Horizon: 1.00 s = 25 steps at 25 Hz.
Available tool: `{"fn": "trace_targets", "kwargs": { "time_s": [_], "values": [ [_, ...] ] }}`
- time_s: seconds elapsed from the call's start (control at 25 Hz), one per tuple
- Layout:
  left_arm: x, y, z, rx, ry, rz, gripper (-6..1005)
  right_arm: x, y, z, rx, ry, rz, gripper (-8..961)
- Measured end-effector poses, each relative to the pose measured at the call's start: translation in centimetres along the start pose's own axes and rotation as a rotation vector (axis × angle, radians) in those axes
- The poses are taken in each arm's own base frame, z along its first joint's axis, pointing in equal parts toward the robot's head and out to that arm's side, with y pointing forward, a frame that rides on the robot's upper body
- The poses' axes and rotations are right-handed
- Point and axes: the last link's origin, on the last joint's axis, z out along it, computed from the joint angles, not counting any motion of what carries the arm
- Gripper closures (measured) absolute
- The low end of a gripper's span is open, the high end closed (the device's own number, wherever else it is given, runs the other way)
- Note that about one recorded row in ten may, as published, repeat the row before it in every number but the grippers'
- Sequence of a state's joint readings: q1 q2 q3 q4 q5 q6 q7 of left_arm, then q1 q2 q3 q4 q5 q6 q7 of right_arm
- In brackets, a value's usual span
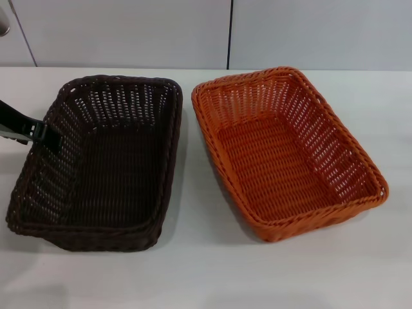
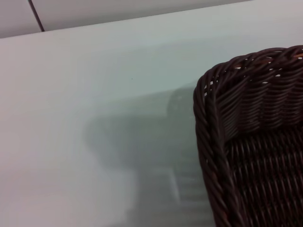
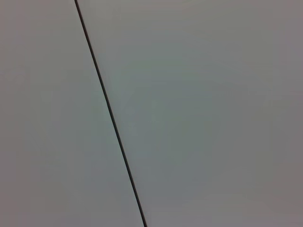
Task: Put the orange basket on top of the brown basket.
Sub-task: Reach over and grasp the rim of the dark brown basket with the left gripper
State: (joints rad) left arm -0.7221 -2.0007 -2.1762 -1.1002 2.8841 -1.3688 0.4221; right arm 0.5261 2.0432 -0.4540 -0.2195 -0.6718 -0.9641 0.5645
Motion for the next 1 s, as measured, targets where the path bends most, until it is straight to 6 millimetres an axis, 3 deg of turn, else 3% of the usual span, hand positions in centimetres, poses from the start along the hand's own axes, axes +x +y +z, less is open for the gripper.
{"fn": "trace_targets", "kwargs": {
  "time_s": [0.04,0.24,0.48,0.6,0.68,0.8,0.92,1.0],
  "values": [
    [0.0,0.0,0.0,0.003,0.000,0.001,180,0.0,0.0,0.0,0.000,0.000,0.000,237],
    [0.1,-0.2,-0.2,0.009,0.008,0.002,999,0.0,-0.1,-0.1,0.003,0.002,0.000,236],
    [0.2,-0.1,-0.7,0.011,0.018,0.022,523,0.0,0.0,0.0,0.001,0.001,0.000,236],
    [0.3,0.0,-0.9,0.004,0.016,0.038,654,0.0,0.0,0.0,0.001,0.001,0.000,236],
    [1.0,0.2,-2.3,-0.006,0.028,0.091,741,0.0,0.0,0.0,0.001,0.001,0.000,236],
    [1.2,0.2,-2.8,-0.004,0.035,0.104,753,0.0,0.0,0.0,0.001,0.002,0.001,236],
    [2.6,0.0,-5.8,-0.021,0.101,0.163,760,0.1,0.0,0.0,0.001,0.003,0.001,236],
    [2.6,0.0,-5.8,-0.021,0.101,0.163,763,0.1,0.0,-0.1,0.001,0.003,0.001,237]
  ]
}}
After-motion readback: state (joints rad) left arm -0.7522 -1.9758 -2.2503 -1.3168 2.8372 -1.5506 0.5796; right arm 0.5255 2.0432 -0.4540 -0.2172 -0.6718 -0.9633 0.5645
